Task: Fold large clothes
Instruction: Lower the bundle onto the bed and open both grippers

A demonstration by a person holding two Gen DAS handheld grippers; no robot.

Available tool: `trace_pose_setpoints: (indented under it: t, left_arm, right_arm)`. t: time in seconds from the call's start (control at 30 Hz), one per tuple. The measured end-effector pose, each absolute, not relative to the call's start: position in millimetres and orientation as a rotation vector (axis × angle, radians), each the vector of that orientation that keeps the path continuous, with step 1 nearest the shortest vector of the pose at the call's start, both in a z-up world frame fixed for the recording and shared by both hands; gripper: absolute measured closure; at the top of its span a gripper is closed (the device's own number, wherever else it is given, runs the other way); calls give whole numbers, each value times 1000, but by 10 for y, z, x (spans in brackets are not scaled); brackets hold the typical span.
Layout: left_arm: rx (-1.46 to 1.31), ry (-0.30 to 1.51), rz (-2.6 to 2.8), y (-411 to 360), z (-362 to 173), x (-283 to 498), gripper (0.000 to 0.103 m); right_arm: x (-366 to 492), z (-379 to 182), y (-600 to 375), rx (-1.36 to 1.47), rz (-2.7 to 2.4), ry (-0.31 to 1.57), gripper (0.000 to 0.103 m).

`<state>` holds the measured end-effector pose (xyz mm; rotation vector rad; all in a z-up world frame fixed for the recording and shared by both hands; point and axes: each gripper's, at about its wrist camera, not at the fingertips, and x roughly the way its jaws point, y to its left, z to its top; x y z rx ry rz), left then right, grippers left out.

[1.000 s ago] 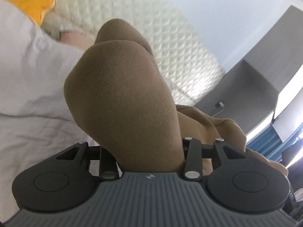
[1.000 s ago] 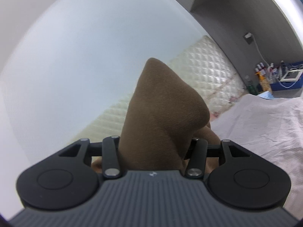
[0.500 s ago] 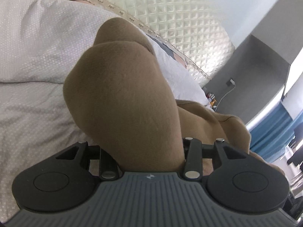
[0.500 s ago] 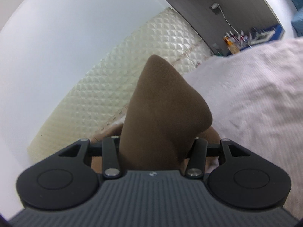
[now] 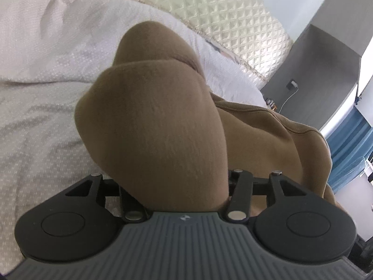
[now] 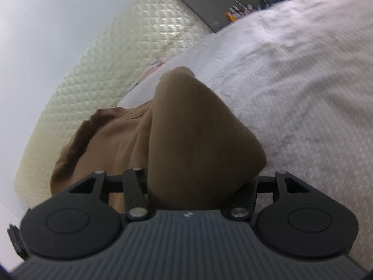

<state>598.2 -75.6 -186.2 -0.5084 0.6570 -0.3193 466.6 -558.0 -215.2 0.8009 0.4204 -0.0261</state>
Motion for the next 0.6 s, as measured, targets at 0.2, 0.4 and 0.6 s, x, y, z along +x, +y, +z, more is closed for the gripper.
trace_pose_setpoints:
  t: [0.2,0.4,0.6]
  left_arm:
    - [-487,783,-312,-687,-1681,5924,35]
    - [-386,817,-263,-644,-1253,5544,35]
    - [-230,732,-298,-710,-473,5012,35]
  right_arm:
    - [4534,-2056,-5571,862,-159,512,31]
    - [4222,-1696,-5569,840,-251,533,31]
    - [3927,-867,-5360,755,-225,420,31]
